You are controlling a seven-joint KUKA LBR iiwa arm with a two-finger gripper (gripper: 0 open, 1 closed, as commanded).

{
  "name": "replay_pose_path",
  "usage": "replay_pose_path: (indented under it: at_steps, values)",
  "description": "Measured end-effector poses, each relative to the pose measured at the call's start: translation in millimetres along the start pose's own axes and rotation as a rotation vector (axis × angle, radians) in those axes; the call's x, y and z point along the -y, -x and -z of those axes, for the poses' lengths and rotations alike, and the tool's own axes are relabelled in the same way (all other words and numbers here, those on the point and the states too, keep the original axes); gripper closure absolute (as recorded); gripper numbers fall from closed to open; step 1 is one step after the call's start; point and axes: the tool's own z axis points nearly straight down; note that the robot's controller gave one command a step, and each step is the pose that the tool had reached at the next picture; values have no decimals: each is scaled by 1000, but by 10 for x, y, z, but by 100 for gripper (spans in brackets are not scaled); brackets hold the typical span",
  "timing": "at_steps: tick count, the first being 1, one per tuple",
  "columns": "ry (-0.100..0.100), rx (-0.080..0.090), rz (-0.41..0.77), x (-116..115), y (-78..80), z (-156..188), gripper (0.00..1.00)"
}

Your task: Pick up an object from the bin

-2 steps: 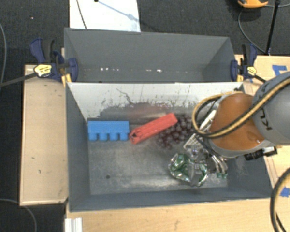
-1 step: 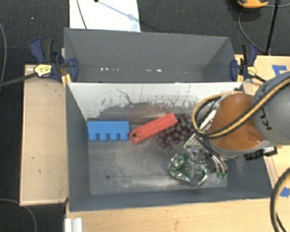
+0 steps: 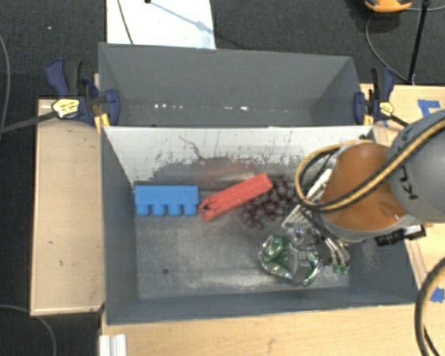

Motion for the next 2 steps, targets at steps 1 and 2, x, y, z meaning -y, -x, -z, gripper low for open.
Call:
replay_pose_path:
  at_steps: [1, 2]
  values:
    - [-2, 12, 12, -59, 23, 391, 100]
    - [-1, -4, 22, -121, -59, 739, 100]
